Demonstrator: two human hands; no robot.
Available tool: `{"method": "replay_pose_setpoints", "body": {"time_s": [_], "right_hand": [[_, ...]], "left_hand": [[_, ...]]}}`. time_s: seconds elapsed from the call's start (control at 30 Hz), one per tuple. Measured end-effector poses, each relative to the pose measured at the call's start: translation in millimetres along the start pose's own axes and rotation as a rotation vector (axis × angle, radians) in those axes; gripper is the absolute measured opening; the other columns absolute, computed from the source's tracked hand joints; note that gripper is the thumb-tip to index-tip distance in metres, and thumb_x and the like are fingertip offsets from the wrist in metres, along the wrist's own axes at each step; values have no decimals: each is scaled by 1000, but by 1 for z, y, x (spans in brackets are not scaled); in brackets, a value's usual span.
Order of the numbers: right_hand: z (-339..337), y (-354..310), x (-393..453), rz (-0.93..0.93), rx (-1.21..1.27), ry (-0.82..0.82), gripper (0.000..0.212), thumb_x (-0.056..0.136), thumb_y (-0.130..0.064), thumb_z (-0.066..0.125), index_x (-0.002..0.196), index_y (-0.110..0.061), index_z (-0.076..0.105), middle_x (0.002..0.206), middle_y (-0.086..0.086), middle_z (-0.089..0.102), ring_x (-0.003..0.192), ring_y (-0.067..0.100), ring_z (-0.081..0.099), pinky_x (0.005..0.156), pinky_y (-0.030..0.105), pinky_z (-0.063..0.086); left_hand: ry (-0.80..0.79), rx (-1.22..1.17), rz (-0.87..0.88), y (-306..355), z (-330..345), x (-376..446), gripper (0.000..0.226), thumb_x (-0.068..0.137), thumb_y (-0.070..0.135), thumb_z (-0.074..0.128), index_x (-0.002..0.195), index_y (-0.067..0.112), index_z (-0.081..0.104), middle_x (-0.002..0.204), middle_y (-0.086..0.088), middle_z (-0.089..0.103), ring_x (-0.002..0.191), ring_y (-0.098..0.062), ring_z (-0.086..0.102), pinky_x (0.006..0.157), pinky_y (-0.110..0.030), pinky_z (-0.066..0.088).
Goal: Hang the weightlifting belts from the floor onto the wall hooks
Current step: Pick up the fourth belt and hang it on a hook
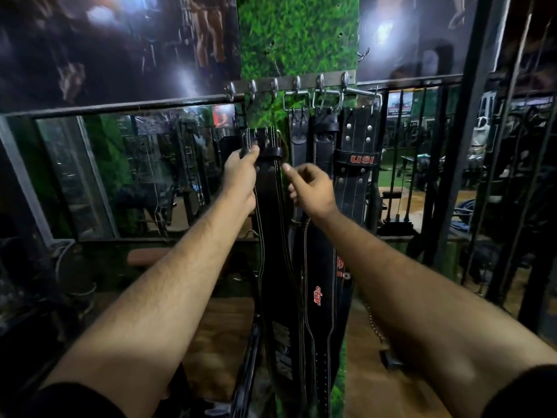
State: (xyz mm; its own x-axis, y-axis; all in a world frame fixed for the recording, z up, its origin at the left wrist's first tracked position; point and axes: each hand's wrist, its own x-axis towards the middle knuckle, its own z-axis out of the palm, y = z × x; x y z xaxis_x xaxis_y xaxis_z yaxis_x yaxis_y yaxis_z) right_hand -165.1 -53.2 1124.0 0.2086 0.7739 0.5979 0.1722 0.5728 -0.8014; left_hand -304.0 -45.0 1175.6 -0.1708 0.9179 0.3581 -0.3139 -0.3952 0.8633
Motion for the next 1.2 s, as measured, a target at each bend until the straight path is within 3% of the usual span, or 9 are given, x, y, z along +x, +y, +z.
{"method": "replay_pose_setpoints", "body": {"time_s": [0.1,0.33,0.5,0.63,0.77,0.87,0.97,1.07,1.2], "right_hand": [[-2,-22,18,-15,33,38,47,74,-74,66,78,-27,64,69,-9,63,68,14,59,67,41,52],[-10,-30,25,91,41,-38,38,82,-55,74,79,-20,59,71,-6,59,68,11,56,69,37,53],[-2,-38,22,135,165,-133,24,90,-30,75,84,-8,68,69,3,63,55,9,58,50,23,48],[-4,-33,29,90,191,-123,15,93,-22,71,92,-7,74,84,8,74,74,19,71,61,31,57],[-3,-27,37,-5,90,-112,16,93,-22,69,91,-8,74,92,15,76,81,24,71,74,43,60],[2,-30,47,-60,55,-85,12,96,-18,66,86,-12,71,84,7,72,75,16,67,67,30,57],[7,-29,63,-109,-18,-42,11,96,-16,66,86,-17,69,80,-1,69,73,9,62,71,26,54],[10,-27,83,-135,-83,2,6,96,-16,66,92,-20,68,79,-10,67,71,0,61,69,16,53],[13,-29,111,-145,-156,58,27,96,-19,67,120,-9,69,96,-6,71,90,9,68,83,27,59]], "left_hand": [[-11,42,18,-4,-1,-5,20,100,16,55,117,8,61,88,-5,69,67,-11,66,51,-21,52],[-71,63,50,-8,4,-15,23,96,13,60,119,12,56,111,-17,70,95,-27,66,94,-52,55],[-33,19,23,-16,3,-18,37,91,17,65,126,12,53,120,-19,69,100,-28,67,98,-56,54],[-35,23,3,-21,8,-19,50,82,27,69,129,18,55,116,-13,72,108,-32,69,97,-55,56],[-48,84,52,-25,10,-3,44,86,41,63,125,22,57,120,-10,71,113,-31,68,100,-56,53],[-19,164,131,-24,12,12,30,98,42,53,116,20,61,112,-5,71,103,-21,67,92,-45,57],[18,216,174,-27,12,39,38,102,43,47,119,12,63,110,-5,68,101,-20,64,82,-33,52],[-39,154,119,-22,17,67,48,95,52,52,121,14,65,121,-9,70,114,-27,65,101,-47,52],[-93,19,45,-14,32,105,47,83,55,62,109,17,72,111,-6,75,107,-28,70,97,-55,55]]}}
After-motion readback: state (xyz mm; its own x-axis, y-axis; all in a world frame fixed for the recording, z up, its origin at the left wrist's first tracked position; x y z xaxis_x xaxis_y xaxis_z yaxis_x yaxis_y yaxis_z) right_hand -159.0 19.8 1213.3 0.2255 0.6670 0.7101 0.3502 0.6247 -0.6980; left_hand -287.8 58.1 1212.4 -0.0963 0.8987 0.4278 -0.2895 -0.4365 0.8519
